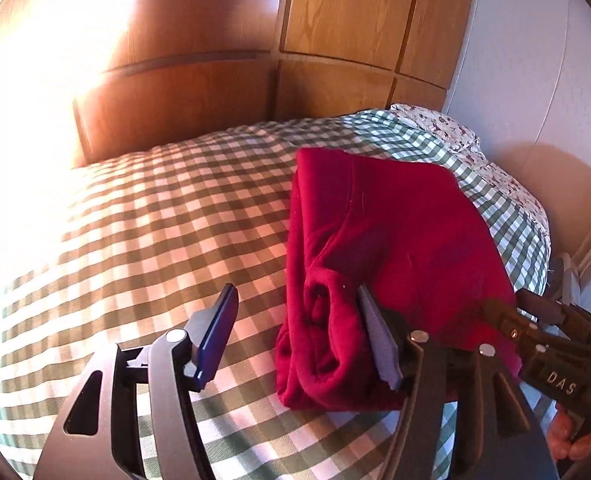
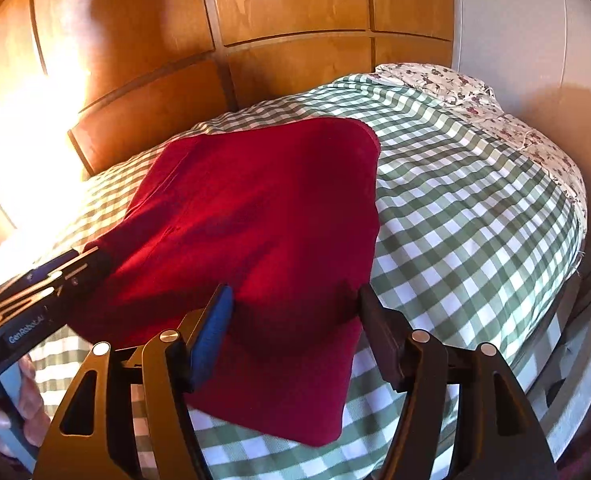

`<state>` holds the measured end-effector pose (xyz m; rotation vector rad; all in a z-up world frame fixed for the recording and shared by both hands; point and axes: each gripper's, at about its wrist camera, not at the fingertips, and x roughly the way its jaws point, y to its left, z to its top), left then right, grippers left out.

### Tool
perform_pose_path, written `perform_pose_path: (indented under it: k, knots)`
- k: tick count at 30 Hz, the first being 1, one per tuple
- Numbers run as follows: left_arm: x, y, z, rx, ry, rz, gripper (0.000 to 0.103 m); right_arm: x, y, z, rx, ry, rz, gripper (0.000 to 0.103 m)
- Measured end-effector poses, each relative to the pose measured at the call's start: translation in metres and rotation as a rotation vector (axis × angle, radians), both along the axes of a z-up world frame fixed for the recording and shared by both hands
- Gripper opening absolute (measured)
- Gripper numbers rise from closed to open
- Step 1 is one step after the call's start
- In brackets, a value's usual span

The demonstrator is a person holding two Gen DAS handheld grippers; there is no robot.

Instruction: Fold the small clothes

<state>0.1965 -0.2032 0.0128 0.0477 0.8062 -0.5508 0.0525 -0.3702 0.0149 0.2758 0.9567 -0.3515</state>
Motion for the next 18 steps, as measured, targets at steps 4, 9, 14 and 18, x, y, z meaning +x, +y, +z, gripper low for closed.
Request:
perform_pose_path:
  k: [4,9,14,18]
  knots:
    - [-0.008,0.009,0.009,-0.012,-0.022,0.021,0.071,-0.006,0.009,0.003,-0.025,0.012,-0.025,0.075]
    - [-0.018,0.021,0.019,-0.032,-0.037,0.058,0.080,-0.016,0.017,0.014,-0.076,-0.011,-0.110,0.090]
    - [-0.031,0.032,0.028,-0.039,-0.062,0.104,0.091,-0.028,0.024,0.029,-0.116,-0.053,-0.199,0.099]
    - [-0.042,0.039,0.031,-0.021,-0.081,0.143,0.096,-0.035,0.030,0.036,-0.155,-0.060,-0.231,0.099]
